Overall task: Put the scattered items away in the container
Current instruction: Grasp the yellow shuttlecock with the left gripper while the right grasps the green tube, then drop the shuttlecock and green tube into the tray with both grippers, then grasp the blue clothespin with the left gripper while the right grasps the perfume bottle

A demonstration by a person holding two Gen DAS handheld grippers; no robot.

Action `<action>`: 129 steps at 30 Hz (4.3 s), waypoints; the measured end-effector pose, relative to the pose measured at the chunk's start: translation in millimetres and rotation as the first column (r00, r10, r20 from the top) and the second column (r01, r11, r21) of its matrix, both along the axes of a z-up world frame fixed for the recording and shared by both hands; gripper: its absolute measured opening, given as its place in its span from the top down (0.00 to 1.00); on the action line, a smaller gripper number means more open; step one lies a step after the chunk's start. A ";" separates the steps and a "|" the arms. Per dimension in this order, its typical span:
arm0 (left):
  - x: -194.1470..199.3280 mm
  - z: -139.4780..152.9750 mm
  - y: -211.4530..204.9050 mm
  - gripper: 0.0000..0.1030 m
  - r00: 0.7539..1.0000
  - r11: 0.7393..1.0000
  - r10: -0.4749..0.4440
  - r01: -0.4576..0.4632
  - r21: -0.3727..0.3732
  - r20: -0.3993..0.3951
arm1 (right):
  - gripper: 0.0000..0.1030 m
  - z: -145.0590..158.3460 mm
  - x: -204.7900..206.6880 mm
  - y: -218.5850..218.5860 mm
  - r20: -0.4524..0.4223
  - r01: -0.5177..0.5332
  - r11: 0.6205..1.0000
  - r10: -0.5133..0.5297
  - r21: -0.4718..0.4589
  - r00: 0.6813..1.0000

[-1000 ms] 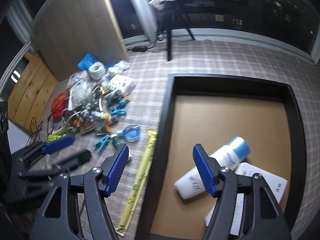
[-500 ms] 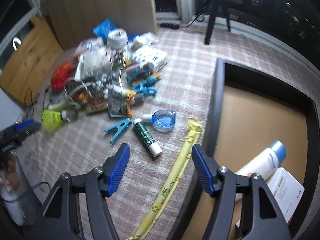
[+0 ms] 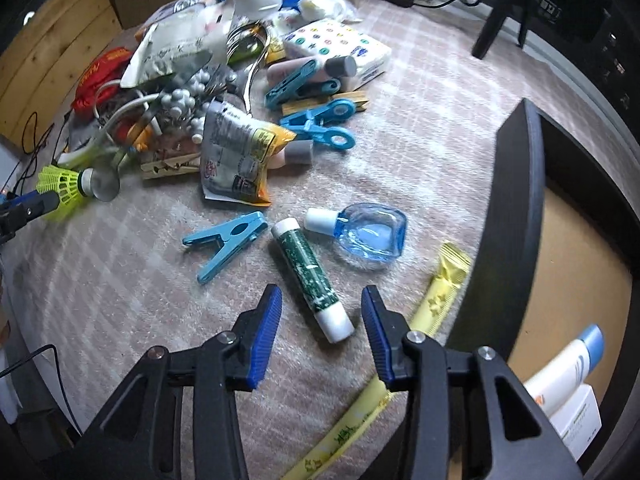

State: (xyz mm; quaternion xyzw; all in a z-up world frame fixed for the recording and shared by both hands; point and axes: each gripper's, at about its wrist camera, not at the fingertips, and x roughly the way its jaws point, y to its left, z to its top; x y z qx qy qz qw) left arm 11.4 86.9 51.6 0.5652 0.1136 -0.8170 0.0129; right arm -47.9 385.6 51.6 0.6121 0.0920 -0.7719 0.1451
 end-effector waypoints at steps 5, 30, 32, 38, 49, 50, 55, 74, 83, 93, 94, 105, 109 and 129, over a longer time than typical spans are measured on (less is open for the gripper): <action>-9.5 -6.6 12.5 0.58 1.000 1.000 -0.023 0.023 0.014 0.011 | 0.70 -2.9 -3.6 -3.4 -0.012 -0.005 1.000 0.006 0.024 1.000; 19.3 34.4 46.2 0.96 0.996 1.000 -0.009 0.010 0.011 -0.092 | 0.85 31.2 22.6 20.3 -0.050 0.109 0.985 -0.116 -0.137 0.992; 12.3 41.1 50.0 0.96 0.994 0.999 -0.027 0.031 0.028 -0.108 | 0.85 39.5 25.0 26.5 -0.061 0.115 0.981 -0.126 -0.153 0.990; 11.5 67.3 102.9 0.96 0.982 0.990 -0.124 0.133 0.051 -0.144 | 0.85 64.4 31.9 50.3 -0.091 0.167 0.969 -0.186 -0.184 0.978; 11.2 83.0 257.1 0.96 0.922 0.921 -0.359 0.375 0.107 -0.147 | 0.85 75.4 66.3 172.5 -0.133 0.359 0.920 -0.380 -0.158 0.915; 12.2 83.2 270.8 0.96 0.914 0.911 -0.379 0.396 0.113 -0.147 | 0.85 76.2 71.0 184.7 -0.135 0.380 0.912 -0.400 -0.152 0.906; 20.6 85.2 340.4 0.96 0.865 0.859 -0.481 0.498 0.118 -0.146 | 0.85 77.6 94.0 240.9 -0.136 0.472 0.872 -0.487 -0.128 0.863; 34.5 94.2 358.6 0.40 0.823 0.834 -0.541 0.551 0.013 -0.172 | 0.56 88.0 103.5 258.9 -0.172 0.487 0.857 -0.513 -0.171 0.841; 11.7 71.0 274.7 0.45 0.899 0.907 -0.421 0.419 -0.042 -0.125 | 0.56 90.5 70.1 187.1 -0.183 0.319 0.932 -0.348 -0.170 0.919; -10.6 36.8 203.8 0.49 0.940 0.939 -0.338 0.333 -0.086 -0.046 | 0.56 65.4 21.4 80.8 -0.124 0.040 0.992 -0.055 -0.118 0.991; -12.4 33.3 201.6 0.49 0.940 0.938 -0.339 0.335 -0.093 -0.038 | 0.56 61.0 16.6 71.7 -0.113 0.018 0.994 -0.031 -0.111 0.993; -31.2 2.6 212.5 0.49 0.911 0.904 -0.413 0.412 -0.115 0.013 | 0.56 9.2 -25.4 13.7 -0.005 -0.152 0.988 0.152 -0.022 0.988; -39.5 -5.4 214.3 0.49 0.908 0.902 -0.418 0.418 -0.111 0.022 | 0.56 -4.6 -38.2 10.6 0.020 -0.170 0.985 0.170 -0.011 0.985; -43.4 -18.7 230.0 0.66 0.895 0.884 -0.445 0.442 -0.152 0.016 | 0.66 -15.3 -44.5 1.8 0.034 -0.229 0.973 0.229 0.021 0.973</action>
